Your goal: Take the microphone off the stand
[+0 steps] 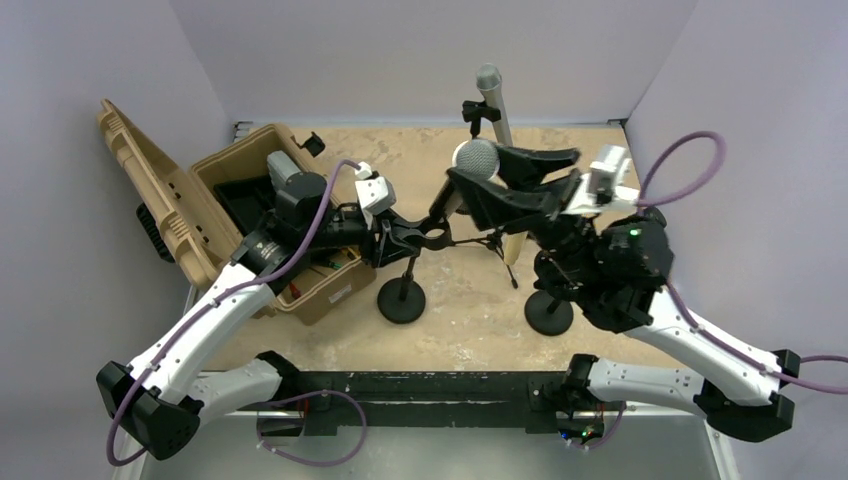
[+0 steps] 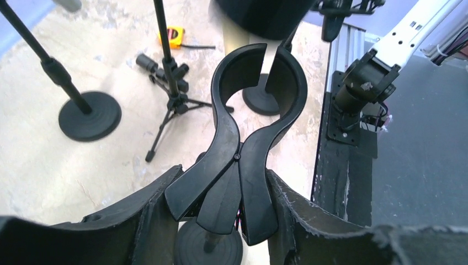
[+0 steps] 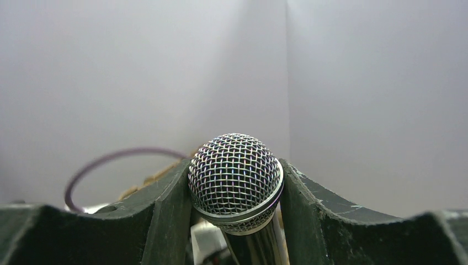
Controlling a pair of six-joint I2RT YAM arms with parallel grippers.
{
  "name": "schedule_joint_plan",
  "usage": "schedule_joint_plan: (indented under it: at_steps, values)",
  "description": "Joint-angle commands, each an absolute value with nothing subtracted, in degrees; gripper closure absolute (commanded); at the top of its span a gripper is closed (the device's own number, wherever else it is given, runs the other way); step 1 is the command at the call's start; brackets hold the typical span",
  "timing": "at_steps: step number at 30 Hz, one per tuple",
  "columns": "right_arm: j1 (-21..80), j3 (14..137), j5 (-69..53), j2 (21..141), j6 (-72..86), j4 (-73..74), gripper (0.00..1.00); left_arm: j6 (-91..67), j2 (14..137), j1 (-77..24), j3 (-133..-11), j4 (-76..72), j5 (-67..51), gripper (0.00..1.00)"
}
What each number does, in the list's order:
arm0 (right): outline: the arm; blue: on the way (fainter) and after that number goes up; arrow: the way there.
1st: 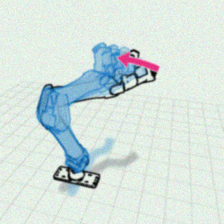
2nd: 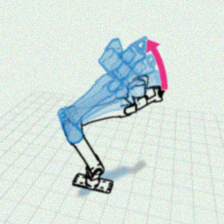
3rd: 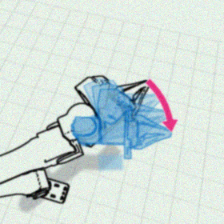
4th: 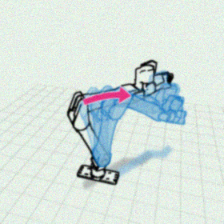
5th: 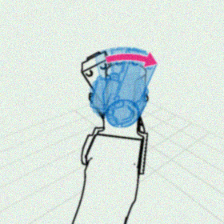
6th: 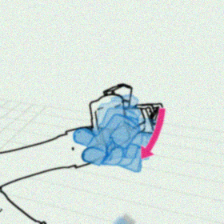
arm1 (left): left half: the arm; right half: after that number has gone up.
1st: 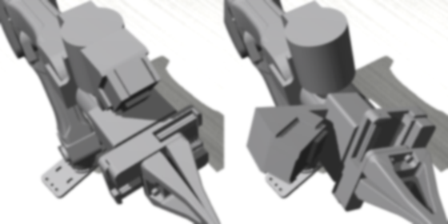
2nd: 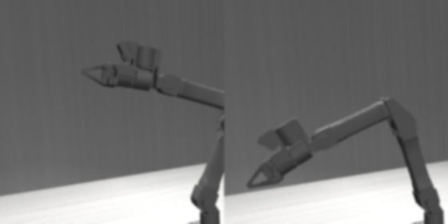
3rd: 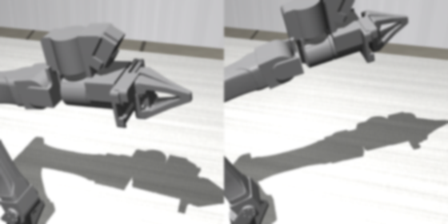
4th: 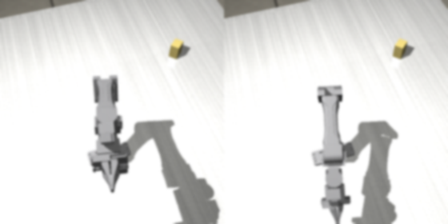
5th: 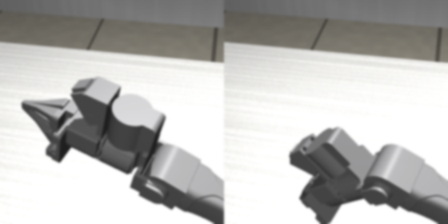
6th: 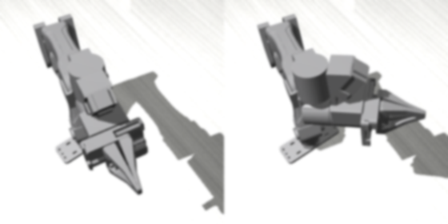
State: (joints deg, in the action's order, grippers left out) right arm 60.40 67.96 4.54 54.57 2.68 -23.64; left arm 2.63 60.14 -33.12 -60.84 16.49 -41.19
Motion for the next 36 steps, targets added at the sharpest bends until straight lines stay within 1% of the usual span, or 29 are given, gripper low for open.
schedule_joint_plan:
  at_steps: [1,8,10,12,14,18,21,23,26,30,32,34,36]
  values:
    - [60.0,72.7,9.2,50.2,-0.4,-36.8,1.0,2.8,59.5,-32.9,-60.4,18.1,-41.1,1.0]
    - [60.1,73.8,10.6,51.3,-1.2,-34.9,1.0,1.2,59.2,-32.9,-60.2,17.5,-41.4,1.0]
    - [60.1,74.3,12.0,52.5,-1.4,-33.1,1.0,1.2,59.2,-32.9,-61.1,19.1,-41.8,0.88]
    - [60.1,74.4,12.9,53.5,-1.2,-31.7,1.0,1.5,58.9,-32.9,-61.4,20.2,-41.9,0.8]
    - [60.0,74.3,13.2,54.2,-1.0,-30.7,1.0,1.8,58.1,-32.9,-61.0,20.4,-41.6,0.75]
    - [60.0,74.7,14.7,55.8,-0.8,-28.7,1.0,2.0,55.2,-32.9,-59.2,18.5,-39.5,0.69]
    - [60.0,76.4,16.4,58.5,-0.7,-26.2,1.0,1.2,52.6,-32.9,-56.9,15.7,-37.3,0.55]
    - [60.1,77.6,17.2,60.3,-0.7,-24.3,1.0,0.7,51.7,-32.9,-55.9,14.7,-36.4,0.49]
    - [60.1,78.8,19.0,62.6,-0.5,-22.4,1.0,0.5,51.0,-32.9,-55.5,14.6,-35.6,0.36]
    - [60.1,80.0,20.2,64.8,-0.4,-19.5,1.0,0.5,50.0,-32.9,-55.1,14.0,-35.7,0.24]
    - [60.0,80.0,19.8,65.3,1.1,-19.2,1.0,0.5,49.7,-32.9,-55.1,13.8,-35.7,0.14]
    - [60.1,79.6,18.1,65.3,2.0,-19.6,1.0,0.5,49.3,-32.9,-55.4,13.8,-35.0,0.09]
    - [60.1,79.6,17.1,65.4,3.3,-19.9,1.0,-2.7,49.1,-32.9,-56.4,13.5,-32.4,0.06]
